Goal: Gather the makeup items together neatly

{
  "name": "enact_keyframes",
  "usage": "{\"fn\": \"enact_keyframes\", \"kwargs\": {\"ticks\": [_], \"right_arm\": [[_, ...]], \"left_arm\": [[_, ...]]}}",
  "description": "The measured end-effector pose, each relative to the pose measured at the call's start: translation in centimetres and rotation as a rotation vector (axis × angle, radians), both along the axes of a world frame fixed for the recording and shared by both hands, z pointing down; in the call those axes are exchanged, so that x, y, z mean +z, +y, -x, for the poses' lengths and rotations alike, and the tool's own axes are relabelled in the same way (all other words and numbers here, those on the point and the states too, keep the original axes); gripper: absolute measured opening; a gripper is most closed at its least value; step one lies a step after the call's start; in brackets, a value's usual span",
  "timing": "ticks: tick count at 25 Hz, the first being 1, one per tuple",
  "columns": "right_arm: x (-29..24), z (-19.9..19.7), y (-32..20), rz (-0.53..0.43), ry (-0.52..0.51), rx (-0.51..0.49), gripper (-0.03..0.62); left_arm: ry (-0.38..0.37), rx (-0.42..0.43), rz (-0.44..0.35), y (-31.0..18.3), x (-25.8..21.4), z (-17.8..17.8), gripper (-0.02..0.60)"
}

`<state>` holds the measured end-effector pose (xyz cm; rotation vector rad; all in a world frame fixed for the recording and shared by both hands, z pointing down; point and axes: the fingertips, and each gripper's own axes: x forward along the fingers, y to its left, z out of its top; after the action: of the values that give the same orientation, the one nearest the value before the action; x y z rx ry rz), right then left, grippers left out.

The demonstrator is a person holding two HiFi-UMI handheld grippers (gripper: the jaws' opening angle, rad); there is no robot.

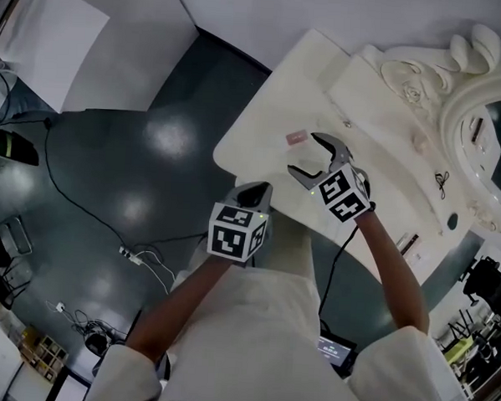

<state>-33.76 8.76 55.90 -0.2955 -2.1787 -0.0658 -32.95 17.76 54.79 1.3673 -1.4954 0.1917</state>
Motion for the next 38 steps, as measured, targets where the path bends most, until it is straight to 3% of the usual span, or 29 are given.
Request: {"fn": "enact_keyframes", "kwargs": {"ticks": [15,22,29,38], "right_arm": [[4.1,2.1,0.0,-0.107,0.105,-0.232,0.359],[4.8,2.8,0.0,-0.122,0.131,-0.269,0.357],[6.3,2.1,0.0,-0.149,0.218,-0.394,0.356],[6.3,1.8,0.2,-0.153,0.261,-0.446,0.251]], "left_arm": [[0.011,-0.011,0.022,1.0,0.8,0.1,0.009],[0.015,-0.004,0.026,1.2,1.0,0.2,0.009],[0.018,-0.006,0.034,1.5,1.2,0.4,0.009],[0.024,0.006,0.027,1.5,1.1,0.0,0.009]]}}
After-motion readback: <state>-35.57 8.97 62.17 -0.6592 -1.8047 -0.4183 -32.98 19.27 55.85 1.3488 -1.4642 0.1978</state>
